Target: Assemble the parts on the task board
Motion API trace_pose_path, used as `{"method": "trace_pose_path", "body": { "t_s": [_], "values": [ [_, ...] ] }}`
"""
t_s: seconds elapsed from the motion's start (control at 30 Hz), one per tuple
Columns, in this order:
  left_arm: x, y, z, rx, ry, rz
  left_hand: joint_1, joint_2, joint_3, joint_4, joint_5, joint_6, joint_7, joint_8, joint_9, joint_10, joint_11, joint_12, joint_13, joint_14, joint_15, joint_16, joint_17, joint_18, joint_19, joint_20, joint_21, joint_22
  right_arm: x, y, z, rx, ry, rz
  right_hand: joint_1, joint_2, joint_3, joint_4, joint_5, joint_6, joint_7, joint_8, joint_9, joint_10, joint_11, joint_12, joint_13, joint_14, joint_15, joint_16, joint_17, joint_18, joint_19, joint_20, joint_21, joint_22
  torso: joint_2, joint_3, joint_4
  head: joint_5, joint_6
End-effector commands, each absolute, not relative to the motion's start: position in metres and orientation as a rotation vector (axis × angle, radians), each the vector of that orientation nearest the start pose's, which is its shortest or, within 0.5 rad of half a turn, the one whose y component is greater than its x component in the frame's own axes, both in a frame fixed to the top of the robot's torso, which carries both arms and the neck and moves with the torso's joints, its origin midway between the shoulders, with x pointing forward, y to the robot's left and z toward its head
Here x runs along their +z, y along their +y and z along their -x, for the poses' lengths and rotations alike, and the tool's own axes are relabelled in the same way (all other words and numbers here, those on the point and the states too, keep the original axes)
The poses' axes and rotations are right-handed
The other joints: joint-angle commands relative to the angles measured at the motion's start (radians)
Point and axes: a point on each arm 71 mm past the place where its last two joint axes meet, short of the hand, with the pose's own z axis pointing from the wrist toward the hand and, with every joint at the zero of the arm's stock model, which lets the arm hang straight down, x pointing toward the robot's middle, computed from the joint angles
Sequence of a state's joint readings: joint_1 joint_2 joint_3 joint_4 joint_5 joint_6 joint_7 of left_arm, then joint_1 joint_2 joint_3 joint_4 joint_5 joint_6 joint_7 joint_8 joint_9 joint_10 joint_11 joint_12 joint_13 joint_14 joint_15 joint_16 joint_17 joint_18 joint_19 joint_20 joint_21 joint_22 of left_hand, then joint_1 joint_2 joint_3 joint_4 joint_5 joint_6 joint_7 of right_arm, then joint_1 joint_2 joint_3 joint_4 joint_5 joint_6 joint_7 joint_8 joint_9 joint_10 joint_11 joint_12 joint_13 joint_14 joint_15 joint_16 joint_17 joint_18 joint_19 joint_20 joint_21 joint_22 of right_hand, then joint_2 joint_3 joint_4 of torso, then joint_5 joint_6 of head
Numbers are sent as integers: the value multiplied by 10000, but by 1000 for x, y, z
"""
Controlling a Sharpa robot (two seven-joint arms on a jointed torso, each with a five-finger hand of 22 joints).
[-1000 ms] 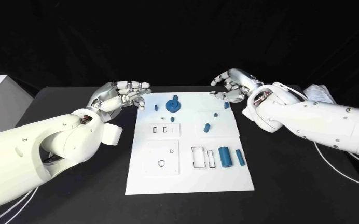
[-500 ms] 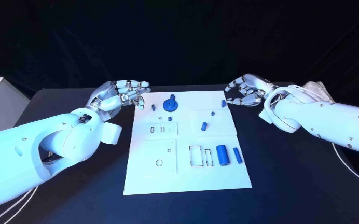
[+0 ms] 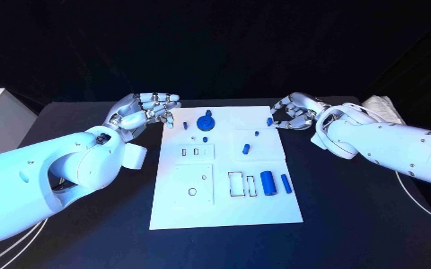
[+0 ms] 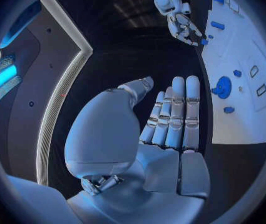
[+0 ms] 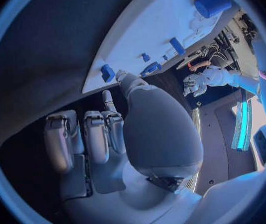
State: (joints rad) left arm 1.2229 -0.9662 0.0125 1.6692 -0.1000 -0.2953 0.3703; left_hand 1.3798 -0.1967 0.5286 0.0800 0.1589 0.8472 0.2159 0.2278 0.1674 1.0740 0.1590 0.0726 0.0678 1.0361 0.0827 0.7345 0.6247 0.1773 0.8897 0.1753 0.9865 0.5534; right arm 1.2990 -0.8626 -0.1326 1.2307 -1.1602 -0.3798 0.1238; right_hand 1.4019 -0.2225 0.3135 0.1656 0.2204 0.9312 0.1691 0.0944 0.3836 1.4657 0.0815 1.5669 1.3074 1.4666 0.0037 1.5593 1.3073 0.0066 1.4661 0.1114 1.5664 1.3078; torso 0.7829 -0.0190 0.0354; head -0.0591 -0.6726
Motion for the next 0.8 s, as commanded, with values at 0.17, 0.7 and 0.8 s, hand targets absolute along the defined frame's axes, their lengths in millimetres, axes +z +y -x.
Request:
{"method": "trace_pose_path", "body": {
  "t_s": [0.17, 0.7, 0.8],
  "values": [
    [-134, 222, -469, -16158, 14106, 9559, -64, 54, 62, -24, -39, -92, 134, -37, 16, -47, 1, 36, 14, -93, -10, 30, 4, 74, -97, -2, 46, 15, -177, -301, -538, 5924, 16095, -672, 43, 31, 2, -19, 64, -57, 24, -54, -8, 1005, 57, -12, 2595, 984, 88, 40, 2384, -66, 1047, 41, 44, 2630, -12, -6, 6, 7, -58],
    [-135, 222, -469, -16135, 14115, 9573, -64, 54, 62, -24, -39, -92, 134, -37, 16, -47, 1, 36, 14, -93, -10, 30, 4, 74, -97, -2, 46, 15, -183, -295, -545, 5682, 16253, -809, 58, 305, 319, 40, 6, 274, -47, 66, 28, 1051, 4, 39, 2634, 990, 43, 48, 2412, -66, 1047, 19, 44, 2630, -22, -12, -7, 41, -102],
    [-135, 222, -469, -16130, 14116, 9573, -64, 54, 62, -24, -39, -92, 134, -37, 16, -47, 1, 36, 14, -93, -10, 30, 4, 74, -97, -2, 46, 15, -185, -294, -546, 5635, 16317, -807, 131, 320, 471, -28, -63, 409, -99, 121, 40, 1051, -41, 39, 2634, 991, -4, 48, 2414, -66, 1047, -18, 44, 2630, -19, -5, 1, 37, -123]
  ]
}}
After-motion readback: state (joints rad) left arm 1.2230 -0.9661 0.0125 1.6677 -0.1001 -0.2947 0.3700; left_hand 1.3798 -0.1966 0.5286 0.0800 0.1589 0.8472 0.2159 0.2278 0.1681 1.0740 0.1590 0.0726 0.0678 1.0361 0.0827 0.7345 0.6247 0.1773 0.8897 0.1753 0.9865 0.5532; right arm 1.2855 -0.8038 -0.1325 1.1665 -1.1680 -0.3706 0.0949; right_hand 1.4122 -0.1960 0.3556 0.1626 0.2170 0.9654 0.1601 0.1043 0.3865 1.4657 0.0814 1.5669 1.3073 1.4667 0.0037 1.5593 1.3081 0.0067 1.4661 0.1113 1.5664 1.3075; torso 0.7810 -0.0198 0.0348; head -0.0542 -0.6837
